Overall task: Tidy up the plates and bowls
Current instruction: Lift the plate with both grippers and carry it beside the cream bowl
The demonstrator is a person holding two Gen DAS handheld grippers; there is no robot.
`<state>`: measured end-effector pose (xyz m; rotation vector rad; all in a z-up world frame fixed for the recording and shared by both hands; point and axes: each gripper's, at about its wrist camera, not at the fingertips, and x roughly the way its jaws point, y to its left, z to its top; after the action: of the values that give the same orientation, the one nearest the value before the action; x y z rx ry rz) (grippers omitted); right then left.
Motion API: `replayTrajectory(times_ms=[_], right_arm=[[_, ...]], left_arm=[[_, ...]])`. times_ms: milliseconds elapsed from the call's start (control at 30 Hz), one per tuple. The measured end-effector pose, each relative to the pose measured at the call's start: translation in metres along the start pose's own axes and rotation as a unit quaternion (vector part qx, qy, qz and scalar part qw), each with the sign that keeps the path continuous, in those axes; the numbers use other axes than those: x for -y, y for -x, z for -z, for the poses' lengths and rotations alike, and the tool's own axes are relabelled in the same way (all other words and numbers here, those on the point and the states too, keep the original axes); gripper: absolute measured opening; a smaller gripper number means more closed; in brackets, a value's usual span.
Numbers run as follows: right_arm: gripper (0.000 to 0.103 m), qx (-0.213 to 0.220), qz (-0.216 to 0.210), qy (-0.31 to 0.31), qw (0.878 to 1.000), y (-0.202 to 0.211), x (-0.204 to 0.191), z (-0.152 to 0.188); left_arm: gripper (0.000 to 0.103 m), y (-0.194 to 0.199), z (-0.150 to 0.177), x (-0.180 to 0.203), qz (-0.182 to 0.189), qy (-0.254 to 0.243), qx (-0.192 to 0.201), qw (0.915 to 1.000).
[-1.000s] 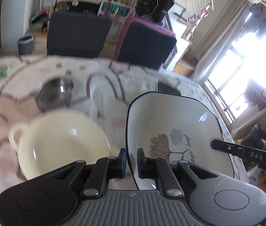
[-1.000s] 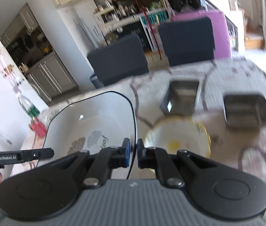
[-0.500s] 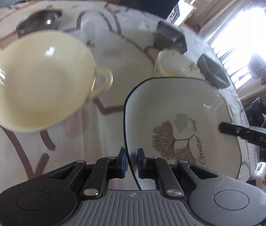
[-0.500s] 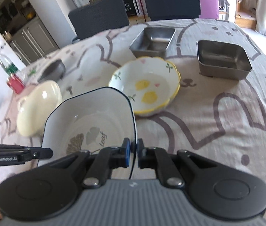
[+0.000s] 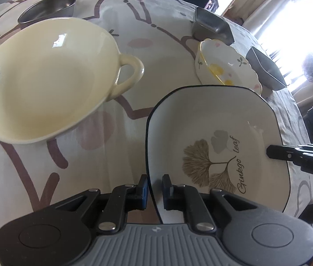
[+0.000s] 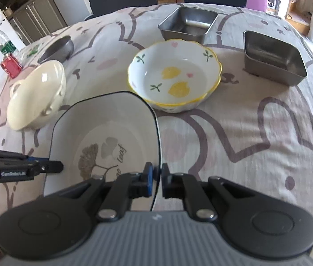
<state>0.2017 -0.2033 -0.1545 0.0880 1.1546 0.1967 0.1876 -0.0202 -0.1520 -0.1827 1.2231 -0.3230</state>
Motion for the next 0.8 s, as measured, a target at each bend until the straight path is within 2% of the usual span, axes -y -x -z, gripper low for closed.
replayTrajectory(times_ms=[333,800], right_arm=[[0.012,-0.024,0.018,-0.007,1.000,-0.013,0.003,-0.003],[0.014,-0.050,0.017,-0.030,0.998,-0.032,0.013,-0.009]], left_arm=[[0.013,0.000,-0.001,0.007,-0.001,-0.027,0.008,0.9996],[0.013,0.001,-0.001,0.012,0.009,-0.040,0.002,0.9992]])
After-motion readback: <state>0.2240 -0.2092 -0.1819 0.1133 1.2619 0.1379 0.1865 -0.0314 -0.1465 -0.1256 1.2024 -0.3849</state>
